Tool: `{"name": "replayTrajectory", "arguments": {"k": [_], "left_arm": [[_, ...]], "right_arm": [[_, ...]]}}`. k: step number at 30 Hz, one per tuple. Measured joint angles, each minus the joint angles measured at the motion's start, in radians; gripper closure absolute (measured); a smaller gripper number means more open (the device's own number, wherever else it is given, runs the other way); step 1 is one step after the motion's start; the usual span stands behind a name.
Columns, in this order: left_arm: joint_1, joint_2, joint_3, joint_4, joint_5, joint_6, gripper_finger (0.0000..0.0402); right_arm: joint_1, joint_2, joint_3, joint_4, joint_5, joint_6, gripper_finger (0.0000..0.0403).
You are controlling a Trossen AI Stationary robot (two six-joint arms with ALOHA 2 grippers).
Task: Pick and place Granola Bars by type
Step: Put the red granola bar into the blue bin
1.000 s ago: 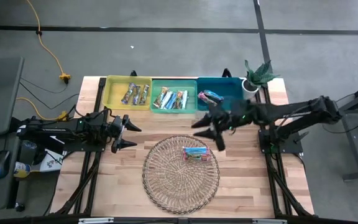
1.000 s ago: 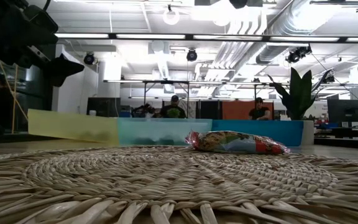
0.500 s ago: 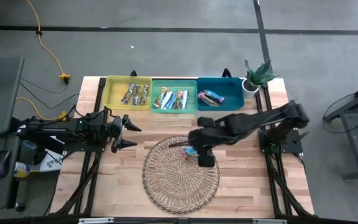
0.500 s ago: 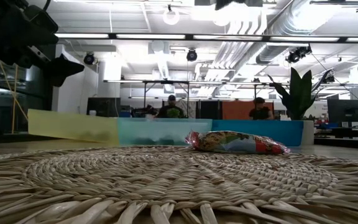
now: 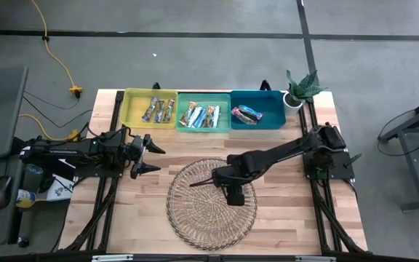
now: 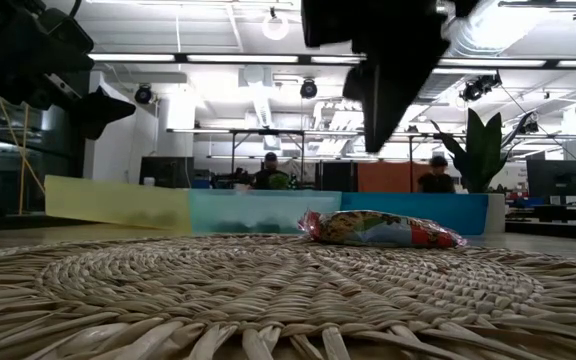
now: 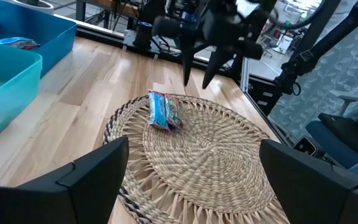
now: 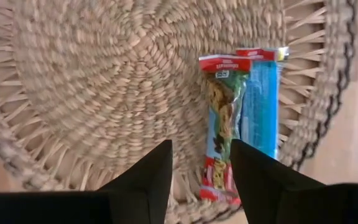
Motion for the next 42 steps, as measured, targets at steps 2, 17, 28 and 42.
{"name": "replayTrajectory", "arguments": {"k": [2,17,28,42], "left_arm": [[0.000,0.000,0.000,0.000,0.000,0.000,0.0043],[0.000,0.000,0.000,0.000,0.004,0.000,0.0043],[0.000,0.000,0.000,0.000,0.003,0.000,0.0043],[0.000,0.000,0.000,0.000,0.002,0.000,0.0043]], "right_arm": [[0.006,-0.002,-0.045,0.060,0.000,-0.001,0.0256],[0.018,-0.003,-0.192,0.203,-0.001,-0.003,0.0195],[0.019,-0.003,-0.191,0.215,0.126,-0.030,0.0180],[0.045,-0.003,-0.299,0.319,0.125,-0.023,0.0196]]}}
